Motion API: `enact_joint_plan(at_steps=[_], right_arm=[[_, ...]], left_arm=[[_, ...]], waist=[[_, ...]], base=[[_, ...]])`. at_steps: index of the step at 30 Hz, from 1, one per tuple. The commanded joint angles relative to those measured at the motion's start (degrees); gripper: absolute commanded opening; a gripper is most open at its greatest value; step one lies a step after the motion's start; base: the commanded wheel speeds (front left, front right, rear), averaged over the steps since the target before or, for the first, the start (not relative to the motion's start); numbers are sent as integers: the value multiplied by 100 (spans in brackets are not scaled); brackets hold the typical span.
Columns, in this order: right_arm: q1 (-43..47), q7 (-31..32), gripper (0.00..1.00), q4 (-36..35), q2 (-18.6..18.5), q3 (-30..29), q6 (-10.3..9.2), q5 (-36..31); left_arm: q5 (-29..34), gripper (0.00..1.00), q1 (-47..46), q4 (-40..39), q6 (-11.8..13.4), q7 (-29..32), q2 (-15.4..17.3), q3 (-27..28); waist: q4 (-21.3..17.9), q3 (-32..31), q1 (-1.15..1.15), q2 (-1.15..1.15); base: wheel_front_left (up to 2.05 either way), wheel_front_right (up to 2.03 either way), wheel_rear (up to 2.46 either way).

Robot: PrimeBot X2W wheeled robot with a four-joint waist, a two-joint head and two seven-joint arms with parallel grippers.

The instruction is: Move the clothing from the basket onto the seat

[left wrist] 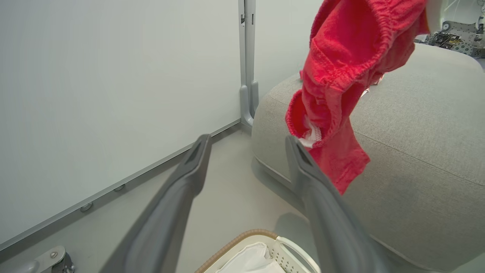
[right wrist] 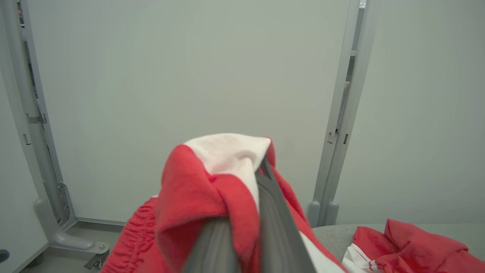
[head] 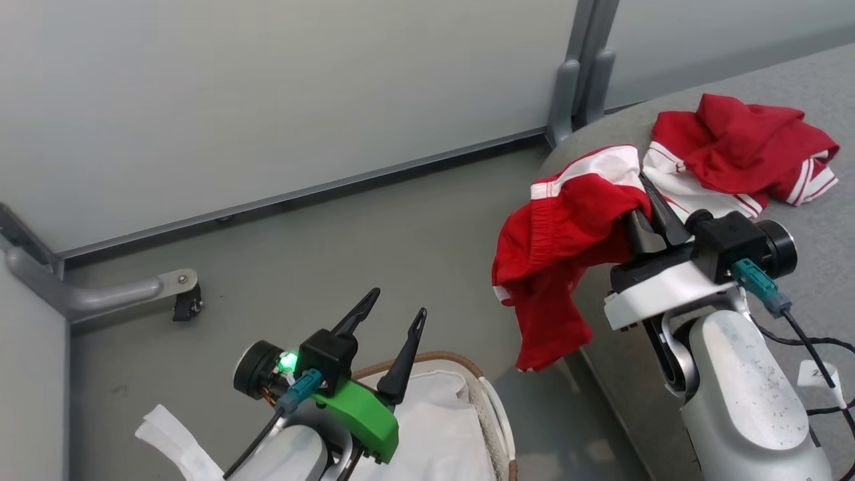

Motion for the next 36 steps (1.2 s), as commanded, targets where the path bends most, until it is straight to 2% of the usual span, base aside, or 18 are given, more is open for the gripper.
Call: enact_joint_plan(at_steps=[1, 11, 19, 24, 28, 32, 36], right_arm=[[-22, -11, 0, -44, -17, -31, -5, -37], [-120, -11, 0, -71, -18, -126, -5, -188], [-206, -11, 0, -80, -13, -279, -5, -243], [-456, -11, 0, -87, -12, -297, -5, -386], [-1010, -11, 0, -145, -36, -257, -5, -706], [-1761, -11, 0, -47, -338, -288, -5, -846], [-2681, -11, 0, 208, -829, -415, -5, -804]], left_arm=[[77, 100, 66, -35, -9, -2, -20, 62], [464, 100, -1, -121, -158, -2, -174, 482], [731, 100, -157, -63, -324, -2, -232, 588], [901, 100, -317, -73, -385, -3, -181, 621], [986, 100, -481, -104, -459, -3, -88, 575], [1066, 100, -713, -128, -498, 22, -52, 517], [1124, 100, -945, -205, -517, 96, -8, 494]], waist=[[-364, 170, 0, 0], [-1644, 607, 0, 0], [-2223, 958, 0, 0], [-2284, 1251, 0, 0], [-2203, 1537, 0, 0], [-1989, 1824, 0, 0], [-1689, 2183, 0, 0]], base=[[0, 0, 0], [0, 0, 0], [0, 0, 0], [0, 0, 0], [0, 0, 0], [0, 0, 0], [0, 0, 0]])
